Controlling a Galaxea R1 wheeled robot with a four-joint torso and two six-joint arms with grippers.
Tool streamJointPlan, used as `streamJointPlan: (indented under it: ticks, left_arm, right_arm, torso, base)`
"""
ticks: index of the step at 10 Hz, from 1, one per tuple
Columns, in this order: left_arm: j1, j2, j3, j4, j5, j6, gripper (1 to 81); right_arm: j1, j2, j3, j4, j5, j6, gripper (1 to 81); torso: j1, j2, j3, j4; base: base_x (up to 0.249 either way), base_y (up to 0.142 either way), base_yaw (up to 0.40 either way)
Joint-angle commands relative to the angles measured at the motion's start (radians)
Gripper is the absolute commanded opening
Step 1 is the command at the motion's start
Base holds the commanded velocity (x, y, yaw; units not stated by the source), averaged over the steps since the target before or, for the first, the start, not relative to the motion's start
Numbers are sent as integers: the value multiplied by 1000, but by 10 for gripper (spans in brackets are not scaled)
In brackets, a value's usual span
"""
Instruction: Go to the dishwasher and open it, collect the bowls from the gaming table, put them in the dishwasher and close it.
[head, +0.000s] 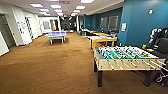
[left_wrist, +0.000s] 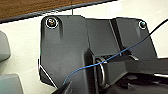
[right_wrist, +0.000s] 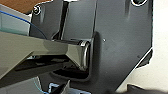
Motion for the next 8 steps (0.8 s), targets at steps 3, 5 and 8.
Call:
streamJointPlan:
  ticks: [3, 5, 8]
  left_arm:
    - [-47, 1, -1, 6, 48, 8, 811]
    - [-47, 2, -1, 5, 48, 7, 811]
    - [-47, 2, -3, 5, 48, 7, 811]
  right_arm:
    - [52, 5, 5, -8, -52, -3, 811]
    - [52, 7, 5, -7, -52, -3, 811]
    - [51, 7, 2, -8, -52, -3, 811]
  torso:
    - [0, 0, 0, 0]
    - [0, 0, 0, 0]
    - [0, 0, 0, 0]
  base:
    - [0, 0, 253]
    - [0, 0, 137]
    - [0, 0, 113]
